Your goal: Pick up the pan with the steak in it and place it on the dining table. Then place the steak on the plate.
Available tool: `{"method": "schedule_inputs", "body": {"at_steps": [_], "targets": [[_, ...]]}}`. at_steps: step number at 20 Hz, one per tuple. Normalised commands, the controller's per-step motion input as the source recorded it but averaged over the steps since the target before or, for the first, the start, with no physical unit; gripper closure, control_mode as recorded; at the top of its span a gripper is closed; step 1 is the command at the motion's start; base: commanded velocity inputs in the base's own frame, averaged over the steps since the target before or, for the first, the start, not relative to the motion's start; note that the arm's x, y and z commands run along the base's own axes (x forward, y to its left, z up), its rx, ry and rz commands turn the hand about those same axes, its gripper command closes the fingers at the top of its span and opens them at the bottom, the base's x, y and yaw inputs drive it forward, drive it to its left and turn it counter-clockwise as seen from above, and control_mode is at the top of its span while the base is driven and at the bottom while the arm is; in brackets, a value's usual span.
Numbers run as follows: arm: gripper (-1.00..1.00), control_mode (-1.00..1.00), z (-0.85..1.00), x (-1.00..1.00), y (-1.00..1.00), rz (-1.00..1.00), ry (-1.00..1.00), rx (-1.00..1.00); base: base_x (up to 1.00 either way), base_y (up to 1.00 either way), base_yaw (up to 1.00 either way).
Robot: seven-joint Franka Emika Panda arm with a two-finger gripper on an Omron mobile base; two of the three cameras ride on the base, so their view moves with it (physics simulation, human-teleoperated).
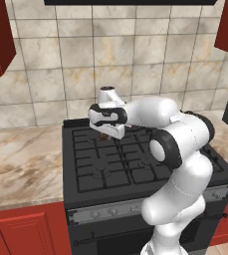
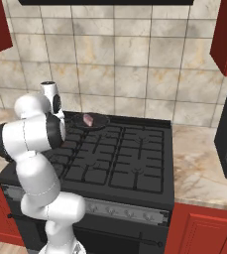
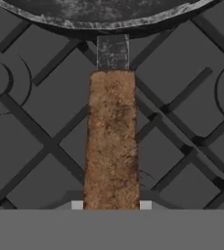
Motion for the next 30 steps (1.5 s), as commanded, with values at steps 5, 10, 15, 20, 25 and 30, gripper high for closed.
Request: {"method": "schedule_inputs", "body": {"at_steps": [5,10,15,20,25,30], "targets": [[1.0,-1.0,0.66,-0.83,0.42,-0.01,-0.1,-0.07,0.0,0.0,0.0],[1.0,-1.0,0.5,-0.98,0.17,-0.01,-0.08,-0.02,0.0,0.0,0.0],[1.0,-1.0,0.47,-1.0,0.0,0.0,-0.03,0.04,0.0,0.0,0.0],[1.0,-1.0,0.44,-1.0,-0.07,-0.01,-0.01,0.09,0.0,0.0,0.0],[1.0,-1.0,0.32,-1.0,-0.05,-0.01,-0.04,0.08,0.0,0.0,0.0],[1.0,-1.0,0.26,-1.0,-0.02,-0.02,-0.05,0.07,0.0,0.0,0.0]]}}
